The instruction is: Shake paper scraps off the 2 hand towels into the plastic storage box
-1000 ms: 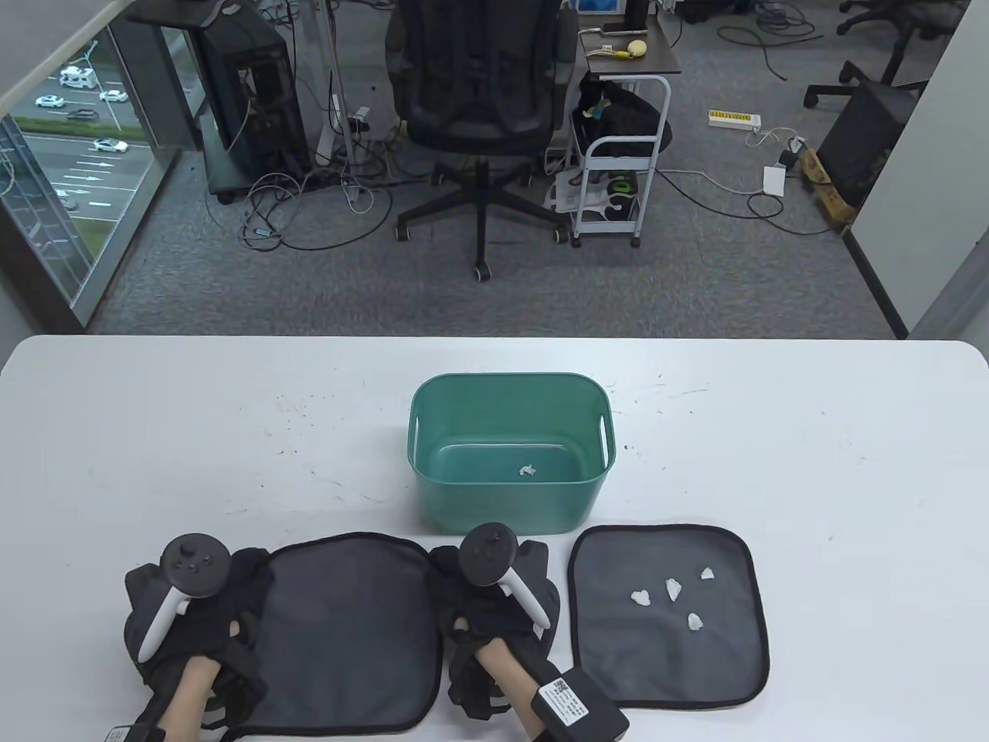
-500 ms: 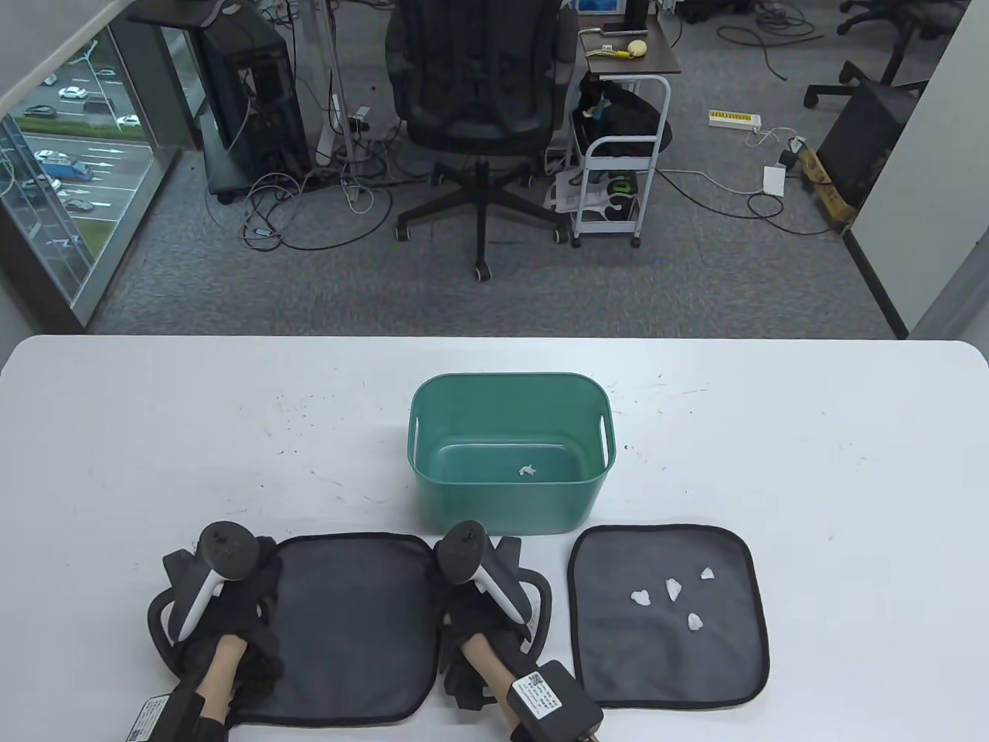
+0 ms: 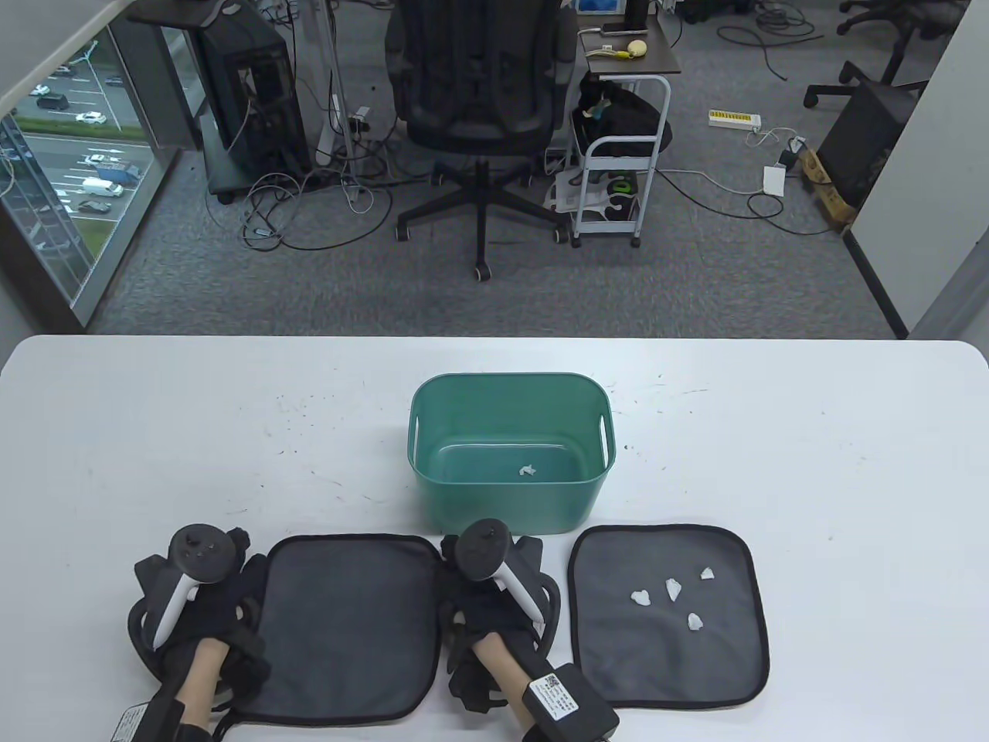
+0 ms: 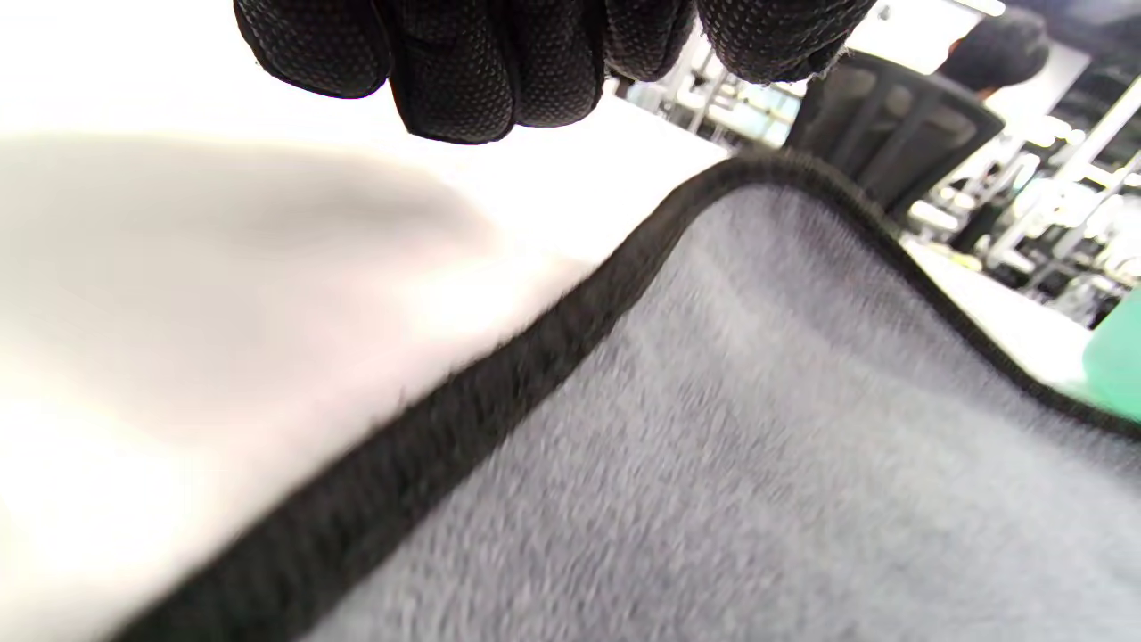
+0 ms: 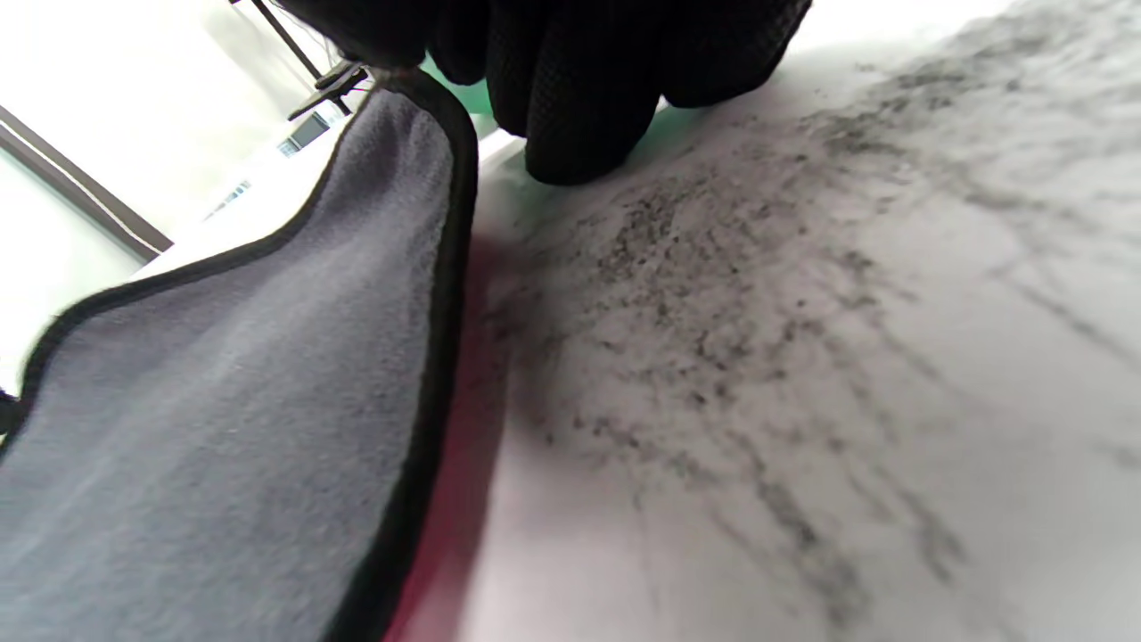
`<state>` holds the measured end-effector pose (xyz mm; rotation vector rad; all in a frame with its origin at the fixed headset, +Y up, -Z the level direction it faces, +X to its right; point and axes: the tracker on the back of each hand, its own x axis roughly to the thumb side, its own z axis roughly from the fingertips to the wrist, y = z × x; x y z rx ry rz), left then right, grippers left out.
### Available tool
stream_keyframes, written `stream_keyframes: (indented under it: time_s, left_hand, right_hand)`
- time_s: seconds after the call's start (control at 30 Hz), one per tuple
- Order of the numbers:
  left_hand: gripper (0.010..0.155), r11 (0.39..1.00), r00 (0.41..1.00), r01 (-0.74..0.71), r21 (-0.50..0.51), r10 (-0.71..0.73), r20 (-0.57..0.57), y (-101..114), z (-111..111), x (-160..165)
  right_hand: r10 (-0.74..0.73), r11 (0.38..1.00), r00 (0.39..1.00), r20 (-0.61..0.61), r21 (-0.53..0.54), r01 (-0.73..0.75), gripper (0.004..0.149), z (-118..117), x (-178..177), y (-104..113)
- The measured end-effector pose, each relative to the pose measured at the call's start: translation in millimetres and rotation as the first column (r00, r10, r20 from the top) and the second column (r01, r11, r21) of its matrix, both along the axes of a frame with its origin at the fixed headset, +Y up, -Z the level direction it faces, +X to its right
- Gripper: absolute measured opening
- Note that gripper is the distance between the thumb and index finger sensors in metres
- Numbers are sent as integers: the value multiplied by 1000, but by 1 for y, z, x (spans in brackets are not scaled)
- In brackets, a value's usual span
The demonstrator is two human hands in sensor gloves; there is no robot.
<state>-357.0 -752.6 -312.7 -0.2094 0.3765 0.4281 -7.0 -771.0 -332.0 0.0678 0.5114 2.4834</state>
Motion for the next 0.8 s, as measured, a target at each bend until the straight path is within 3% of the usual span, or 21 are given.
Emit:
stream_keyframes:
  time_s: [0.17, 0.4, 0.6, 0.8]
  left_hand:
    - [68, 998, 998, -10, 68, 6, 57, 24, 9, 6]
    - [68, 988, 978, -34, 151, 1, 209, 60, 21, 45]
    - [69, 983, 928, -62, 173, -7, 372, 75, 25, 110]
    - [72, 984, 854, -57, 168, -40, 519, 82, 27, 182]
  right_hand:
    - [-26, 999, 1000, -15, 24, 27, 53, 9, 10, 6]
    - [-115, 988, 988, -106, 88, 125, 57, 34, 27, 35]
    - [-85, 969, 993, -87, 224, 103, 58, 45, 63, 66]
    - [6, 961, 1000, -18, 275, 0, 59, 46, 118, 80]
